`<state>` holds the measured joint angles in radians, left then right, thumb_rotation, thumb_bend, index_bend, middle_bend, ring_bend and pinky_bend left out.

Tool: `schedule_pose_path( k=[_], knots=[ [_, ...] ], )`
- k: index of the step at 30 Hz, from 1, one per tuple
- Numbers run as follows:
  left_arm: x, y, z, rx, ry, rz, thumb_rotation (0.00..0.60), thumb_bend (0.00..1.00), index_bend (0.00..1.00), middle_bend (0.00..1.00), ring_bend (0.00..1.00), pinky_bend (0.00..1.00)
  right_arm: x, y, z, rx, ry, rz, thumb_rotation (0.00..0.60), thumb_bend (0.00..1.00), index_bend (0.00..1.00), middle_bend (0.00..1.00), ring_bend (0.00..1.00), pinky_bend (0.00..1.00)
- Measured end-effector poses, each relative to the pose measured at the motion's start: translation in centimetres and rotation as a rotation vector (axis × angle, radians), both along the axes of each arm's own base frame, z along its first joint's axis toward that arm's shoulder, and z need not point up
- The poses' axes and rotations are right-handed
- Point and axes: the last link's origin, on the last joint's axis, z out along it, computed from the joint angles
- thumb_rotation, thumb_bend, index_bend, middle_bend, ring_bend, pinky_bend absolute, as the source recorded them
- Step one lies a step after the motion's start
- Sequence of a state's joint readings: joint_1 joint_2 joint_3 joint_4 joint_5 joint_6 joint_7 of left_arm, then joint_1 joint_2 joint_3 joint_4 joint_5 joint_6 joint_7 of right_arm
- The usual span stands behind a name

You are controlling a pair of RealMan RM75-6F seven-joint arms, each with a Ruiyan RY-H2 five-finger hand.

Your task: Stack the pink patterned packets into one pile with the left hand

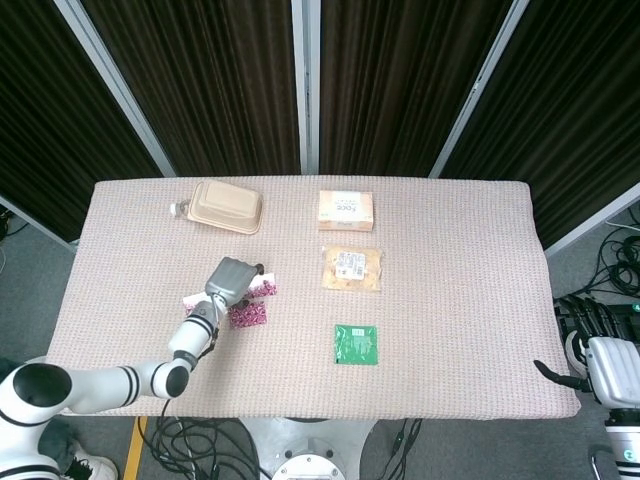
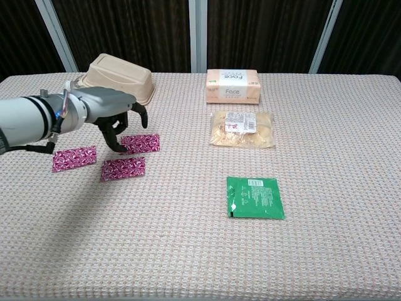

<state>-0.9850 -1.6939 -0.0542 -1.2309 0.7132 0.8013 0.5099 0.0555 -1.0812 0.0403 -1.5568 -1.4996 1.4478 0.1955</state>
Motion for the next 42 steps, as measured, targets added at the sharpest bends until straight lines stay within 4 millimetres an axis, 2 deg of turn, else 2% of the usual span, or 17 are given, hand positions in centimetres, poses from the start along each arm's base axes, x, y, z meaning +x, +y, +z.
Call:
schedule_pose_path(
  k=[10, 23, 42],
  knots=[
    [0.4, 0.7, -1.9, 0.014, -0.001, 0.035, 0.600, 0.23, 0.37, 0.90, 0.84, 0.98, -0.2, 0.0, 0.1, 0.001, 0.001, -0.004, 0.465, 0.06, 0.11, 0.07, 0.00, 0.00],
    [-0.8, 1.8, -2.8, 0.040, 0.027, 0.098, 0.600, 0.23, 0.37, 0.90, 0.84, 0.98, -0.4, 0.0, 0.2, -0.002, 0.003, -0.015, 0.463, 0.06, 0.11, 0.07, 0.00, 0.00],
    [-0.7, 1.4, -2.6, 0.055, 0.025, 0.083, 0.600, 0.23, 0.37, 0.90, 0.84, 0.98, -0.4, -0.1, 0.0, 0.008, 0.006, -0.019, 0.468, 0.06, 0.11, 0.07, 0.00, 0.00]
  ],
)
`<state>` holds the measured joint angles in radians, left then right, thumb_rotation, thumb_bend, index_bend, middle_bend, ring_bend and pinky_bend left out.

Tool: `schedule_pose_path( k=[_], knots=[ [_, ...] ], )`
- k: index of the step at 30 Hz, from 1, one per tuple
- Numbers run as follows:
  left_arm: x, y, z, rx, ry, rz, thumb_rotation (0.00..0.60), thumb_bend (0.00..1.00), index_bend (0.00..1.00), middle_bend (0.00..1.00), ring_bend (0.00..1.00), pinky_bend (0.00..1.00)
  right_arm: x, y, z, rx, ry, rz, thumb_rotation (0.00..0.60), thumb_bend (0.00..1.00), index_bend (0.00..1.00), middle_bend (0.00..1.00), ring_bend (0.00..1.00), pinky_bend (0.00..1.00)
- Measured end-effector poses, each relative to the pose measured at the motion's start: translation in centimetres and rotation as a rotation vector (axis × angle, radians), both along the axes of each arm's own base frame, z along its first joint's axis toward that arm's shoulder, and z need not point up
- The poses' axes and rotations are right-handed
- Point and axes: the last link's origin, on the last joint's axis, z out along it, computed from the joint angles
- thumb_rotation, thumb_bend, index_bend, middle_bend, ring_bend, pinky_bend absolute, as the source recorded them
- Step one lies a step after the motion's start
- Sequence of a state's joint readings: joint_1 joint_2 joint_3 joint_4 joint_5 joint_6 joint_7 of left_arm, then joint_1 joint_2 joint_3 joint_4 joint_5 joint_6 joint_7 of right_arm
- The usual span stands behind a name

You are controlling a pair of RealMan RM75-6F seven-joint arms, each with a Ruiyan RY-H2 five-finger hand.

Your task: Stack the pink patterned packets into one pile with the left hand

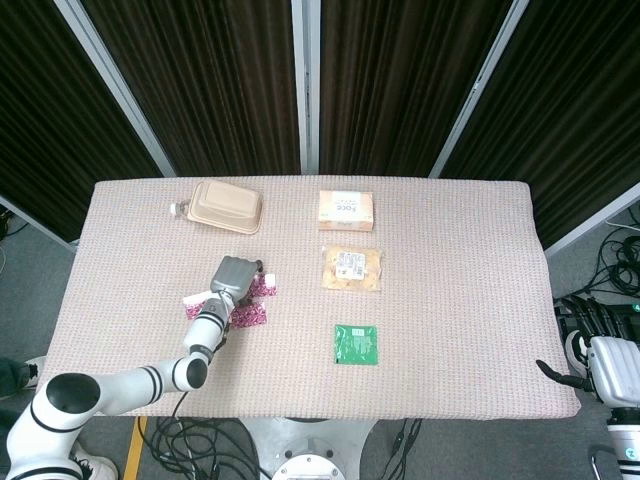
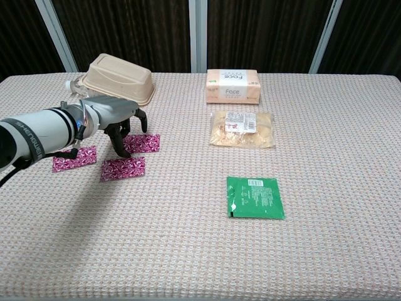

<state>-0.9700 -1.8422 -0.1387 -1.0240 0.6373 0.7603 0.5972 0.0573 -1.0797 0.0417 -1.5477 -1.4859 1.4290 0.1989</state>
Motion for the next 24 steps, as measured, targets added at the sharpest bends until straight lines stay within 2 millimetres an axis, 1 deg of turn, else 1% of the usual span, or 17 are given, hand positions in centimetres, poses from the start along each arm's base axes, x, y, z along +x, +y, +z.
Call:
schedule_pose_path(
  k=[3, 5, 12, 15, 18, 21, 24],
  knots=[
    [-0.02, 0.02, -0.16, 0.001, 0.003, 0.002, 0.600, 0.23, 0.37, 0.90, 0.84, 0.98, -0.06, 0.09, 0.12, -0.003, 0.003, -0.004, 0.469, 0.06, 0.11, 0.07, 0.00, 0.00],
    [0.01, -0.01, -0.26, -0.001, 0.004, 0.001, 0.600, 0.23, 0.37, 0.90, 0.84, 0.98, -0.13, 0.19, 0.23, -0.005, 0.004, -0.009, 0.459, 0.06, 0.11, 0.07, 0.00, 0.00],
    [-0.15, 0.12, -0.42, 0.008, 0.027, -0.009, 0.600, 0.23, 0.40, 0.90, 0.84, 0.98, -0.16, 0.28, 0.27, -0.006, 0.003, -0.011, 0.461, 0.06, 0.11, 0.07, 0.00, 0.00],
    [-0.23, 0.24, -0.42, 0.011, 0.032, -0.009, 0.600, 0.23, 0.43, 0.90, 0.84, 0.98, -0.19, 0.30, 0.28, -0.007, 0.002, -0.014, 0.472, 0.06, 0.11, 0.07, 0.00, 0.00],
    [-0.32, 0.32, -0.44, 0.015, 0.039, -0.011, 0.600, 0.23, 0.46, 0.90, 0.84, 0.98, -0.19, 0.30, 0.24, -0.005, 0.002, -0.014, 0.466, 0.06, 0.11, 0.07, 0.00, 0.00],
    [-0.40, 0.33, -0.47, 0.015, 0.044, -0.011, 0.600, 0.24, 0.48, 0.90, 0.84, 0.98, -0.18, 0.31, 0.28, -0.007, 0.002, -0.014, 0.460, 0.06, 0.11, 0.07, 0.00, 0.00],
    [-0.43, 0.35, -0.41, 0.018, 0.043, -0.011, 0.600, 0.24, 0.48, 0.90, 0.84, 0.98, -0.20, 0.33, 0.32, -0.007, 0.002, -0.015, 0.467, 0.06, 0.11, 0.07, 0.00, 0.00]
  ],
)
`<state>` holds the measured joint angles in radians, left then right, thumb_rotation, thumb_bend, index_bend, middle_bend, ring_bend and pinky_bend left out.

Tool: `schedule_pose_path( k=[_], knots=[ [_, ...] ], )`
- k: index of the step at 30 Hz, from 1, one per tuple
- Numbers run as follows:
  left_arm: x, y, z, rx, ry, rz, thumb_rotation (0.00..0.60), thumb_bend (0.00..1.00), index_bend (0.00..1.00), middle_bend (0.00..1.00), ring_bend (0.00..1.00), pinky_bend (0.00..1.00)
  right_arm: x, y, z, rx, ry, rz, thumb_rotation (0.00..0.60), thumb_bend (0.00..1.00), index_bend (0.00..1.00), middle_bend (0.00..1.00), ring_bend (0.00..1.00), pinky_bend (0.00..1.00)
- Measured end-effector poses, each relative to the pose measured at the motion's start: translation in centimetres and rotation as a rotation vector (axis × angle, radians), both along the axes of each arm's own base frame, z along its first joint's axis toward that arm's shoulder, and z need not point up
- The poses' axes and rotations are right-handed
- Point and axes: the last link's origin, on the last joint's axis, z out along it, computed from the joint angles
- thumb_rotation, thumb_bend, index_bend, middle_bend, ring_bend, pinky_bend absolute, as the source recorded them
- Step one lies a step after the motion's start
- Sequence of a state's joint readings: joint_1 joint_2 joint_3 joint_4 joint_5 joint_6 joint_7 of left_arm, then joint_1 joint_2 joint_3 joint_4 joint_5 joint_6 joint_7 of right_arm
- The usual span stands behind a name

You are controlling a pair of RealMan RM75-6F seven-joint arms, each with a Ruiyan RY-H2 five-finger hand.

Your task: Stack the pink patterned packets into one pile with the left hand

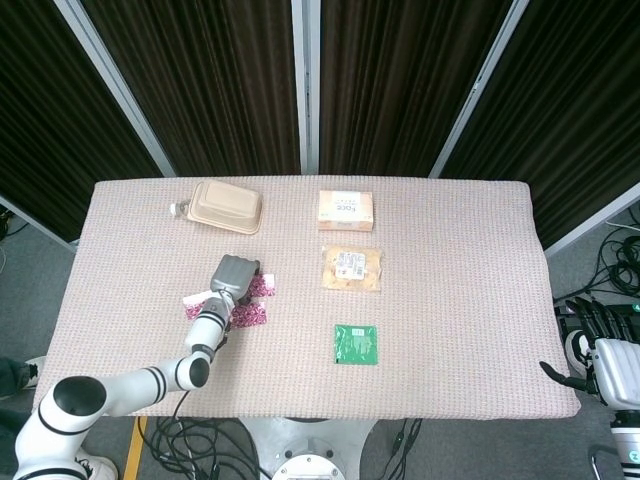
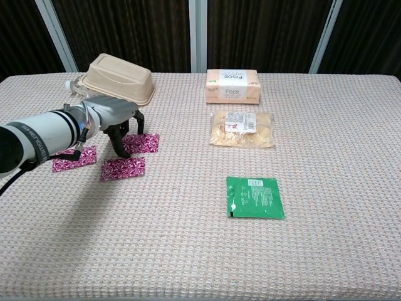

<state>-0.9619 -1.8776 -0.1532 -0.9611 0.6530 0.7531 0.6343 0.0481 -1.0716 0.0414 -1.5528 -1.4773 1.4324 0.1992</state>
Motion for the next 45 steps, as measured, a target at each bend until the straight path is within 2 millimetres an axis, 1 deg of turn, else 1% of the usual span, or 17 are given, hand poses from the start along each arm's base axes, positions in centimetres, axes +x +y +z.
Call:
schedule_pose_path(
  k=[7, 12, 19, 22, 25, 29, 33, 37, 41, 45],
  knots=[
    [0.1, 0.2, 0.6, 0.012, -0.011, -0.003, 0.600, 0.24, 0.48, 0.90, 0.84, 0.98, 0.0, -0.1, 0.0, 0.000, -0.001, 0.001, 0.462, 0.06, 0.11, 0.07, 0.00, 0.00],
    [0.2, 0.6, 1.8, 0.034, -0.039, 0.013, 0.600, 0.24, 0.48, 0.90, 0.84, 0.98, 0.0, -0.1, 0.0, -0.001, -0.002, 0.005, 0.464, 0.06, 0.11, 0.07, 0.00, 0.00],
    [-0.6, 0.6, 3.9, 0.057, -0.072, 0.064, 0.600, 0.24, 0.47, 0.90, 0.84, 0.98, 0.1, -0.3, 0.0, 0.001, -0.009, 0.015, 0.460, 0.06, 0.11, 0.07, 0.00, 0.00],
    [-1.2, 0.0, 4.9, 0.062, -0.085, 0.096, 0.600, 0.24, 0.47, 0.90, 0.84, 0.98, 0.1, -0.4, 0.0, 0.001, -0.010, 0.022, 0.470, 0.06, 0.11, 0.07, 0.00, 0.00],
    [-2.0, -0.8, 5.7, 0.059, -0.085, 0.128, 0.600, 0.24, 0.46, 0.90, 0.84, 0.98, 0.3, -0.6, 0.1, 0.001, -0.011, 0.031, 0.464, 0.06, 0.11, 0.07, 0.00, 0.00],
    [-3.9, -2.5, 6.7, 0.055, -0.072, 0.185, 0.600, 0.24, 0.46, 0.90, 0.84, 0.98, 0.4, -0.9, 0.1, 0.001, -0.015, 0.042, 0.463, 0.06, 0.11, 0.07, 0.00, 0.00],
    [-5.7, -3.7, 7.2, 0.060, -0.052, 0.223, 0.600, 0.24, 0.46, 0.90, 0.84, 0.98, 0.6, -1.3, 0.2, 0.001, -0.016, 0.052, 0.466, 0.06, 0.11, 0.07, 0.00, 0.00],
    [-6.7, -4.1, 7.4, 0.063, -0.051, 0.248, 0.600, 0.24, 0.46, 0.90, 0.84, 0.98, 0.9, -1.5, 0.2, 0.005, -0.017, 0.060, 0.459, 0.06, 0.11, 0.07, 0.00, 0.00],
    [-7.5, -4.0, 7.5, 0.071, -0.035, 0.256, 0.600, 0.24, 0.46, 0.90, 0.84, 0.98, 1.1, -1.6, 0.1, 0.008, -0.017, 0.062, 0.464, 0.06, 0.11, 0.07, 0.00, 0.00],
    [-7.8, -4.1, 7.3, 0.060, -0.042, 0.278, 0.600, 0.24, 0.46, 0.90, 0.84, 0.98, 1.1, -1.5, 0.1, 0.006, -0.016, 0.059, 0.467, 0.06, 0.11, 0.07, 0.00, 0.00]
  ],
)
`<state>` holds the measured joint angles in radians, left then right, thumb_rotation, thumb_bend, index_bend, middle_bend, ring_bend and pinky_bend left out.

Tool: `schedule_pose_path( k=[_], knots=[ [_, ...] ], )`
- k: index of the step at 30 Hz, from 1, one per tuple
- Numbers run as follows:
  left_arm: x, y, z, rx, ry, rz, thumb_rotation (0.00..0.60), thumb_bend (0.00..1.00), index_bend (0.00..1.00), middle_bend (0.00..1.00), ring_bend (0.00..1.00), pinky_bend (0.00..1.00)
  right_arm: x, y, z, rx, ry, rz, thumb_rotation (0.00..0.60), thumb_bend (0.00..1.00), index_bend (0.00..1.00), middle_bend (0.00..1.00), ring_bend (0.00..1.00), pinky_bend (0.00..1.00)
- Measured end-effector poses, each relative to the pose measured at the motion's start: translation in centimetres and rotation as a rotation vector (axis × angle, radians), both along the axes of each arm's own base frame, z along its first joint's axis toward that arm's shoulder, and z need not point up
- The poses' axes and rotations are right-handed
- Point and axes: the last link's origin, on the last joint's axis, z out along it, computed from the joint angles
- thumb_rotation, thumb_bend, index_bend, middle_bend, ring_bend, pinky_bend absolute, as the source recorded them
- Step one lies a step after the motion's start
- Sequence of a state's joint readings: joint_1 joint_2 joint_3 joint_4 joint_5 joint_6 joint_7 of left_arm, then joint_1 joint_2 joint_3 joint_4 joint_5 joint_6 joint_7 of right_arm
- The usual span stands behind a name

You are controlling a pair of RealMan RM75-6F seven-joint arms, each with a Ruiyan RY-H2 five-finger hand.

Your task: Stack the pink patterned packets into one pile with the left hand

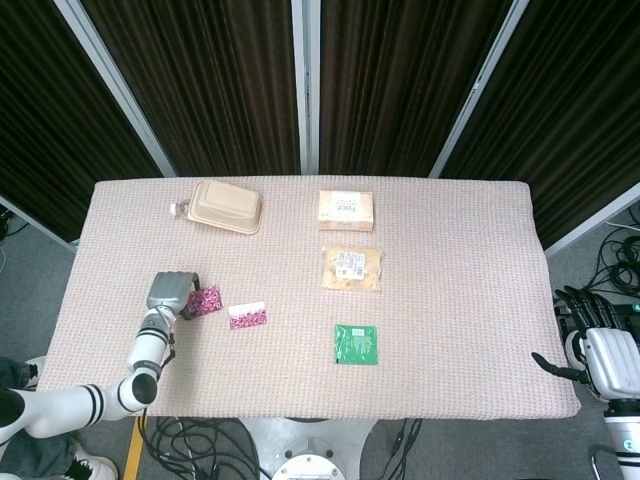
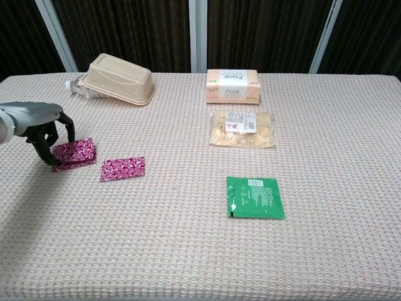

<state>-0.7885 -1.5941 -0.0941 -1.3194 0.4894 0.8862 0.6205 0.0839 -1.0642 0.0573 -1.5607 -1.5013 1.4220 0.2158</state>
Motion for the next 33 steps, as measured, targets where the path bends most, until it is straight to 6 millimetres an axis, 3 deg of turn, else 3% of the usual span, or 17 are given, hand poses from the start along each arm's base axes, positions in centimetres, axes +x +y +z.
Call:
schedule_pose_path(
  k=[33],
  knots=[
    [0.58, -0.21, -0.61, 0.024, 0.000, 0.075, 0.600, 0.24, 0.44, 0.89, 0.84, 0.98, -0.55, 0.27, -0.01, 0.008, -0.002, -0.021, 0.467, 0.06, 0.11, 0.07, 0.00, 0.00]
  ],
)
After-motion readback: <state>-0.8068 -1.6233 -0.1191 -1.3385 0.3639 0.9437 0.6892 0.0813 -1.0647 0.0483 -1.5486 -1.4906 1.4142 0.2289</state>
